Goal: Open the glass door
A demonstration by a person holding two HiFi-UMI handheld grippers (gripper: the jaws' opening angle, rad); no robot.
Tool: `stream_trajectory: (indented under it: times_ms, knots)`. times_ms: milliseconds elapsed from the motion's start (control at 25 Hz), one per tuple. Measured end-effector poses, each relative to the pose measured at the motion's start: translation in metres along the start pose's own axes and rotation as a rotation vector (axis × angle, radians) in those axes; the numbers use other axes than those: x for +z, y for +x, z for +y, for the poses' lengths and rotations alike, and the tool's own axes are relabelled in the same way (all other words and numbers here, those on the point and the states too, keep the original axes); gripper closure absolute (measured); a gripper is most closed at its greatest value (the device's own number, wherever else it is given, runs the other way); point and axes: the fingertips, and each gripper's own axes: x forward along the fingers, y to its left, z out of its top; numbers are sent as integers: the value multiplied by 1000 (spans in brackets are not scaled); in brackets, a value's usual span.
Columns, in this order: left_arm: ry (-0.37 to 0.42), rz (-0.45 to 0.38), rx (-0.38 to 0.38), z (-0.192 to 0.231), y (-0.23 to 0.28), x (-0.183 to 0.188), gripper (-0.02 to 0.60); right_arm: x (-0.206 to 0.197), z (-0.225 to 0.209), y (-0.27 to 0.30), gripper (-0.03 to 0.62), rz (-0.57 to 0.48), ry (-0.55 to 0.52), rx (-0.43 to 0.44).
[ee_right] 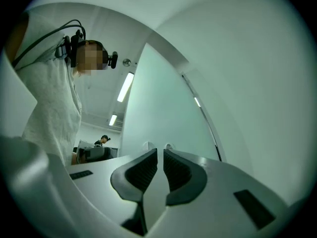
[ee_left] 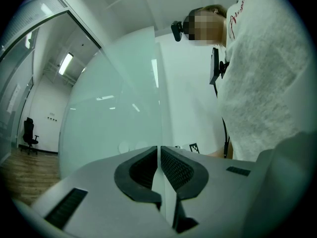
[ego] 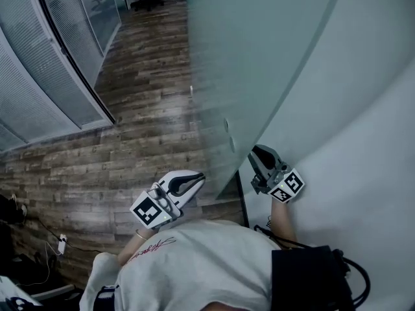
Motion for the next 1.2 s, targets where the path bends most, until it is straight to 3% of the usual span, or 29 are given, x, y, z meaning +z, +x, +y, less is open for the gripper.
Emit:
stream_trajectory:
  times_ms: [400, 640, 920, 1200]
  knots:
    - [-18, 4, -99, -8, -22, -5, 546, -22, 70, -20, 551, 76, -62, -74]
    - [-39, 5, -157, -16, -43, 1, 546, -13, 112, -11, 551, 40, -56, -100]
    - [-30, -10, -207, -16, -107, -2, 546, -18, 176, 24, 551, -57, -51, -108]
    - [-49, 6, -223, -18, -109, 3, 546, -17, 193, 38, 551, -10, -80, -90]
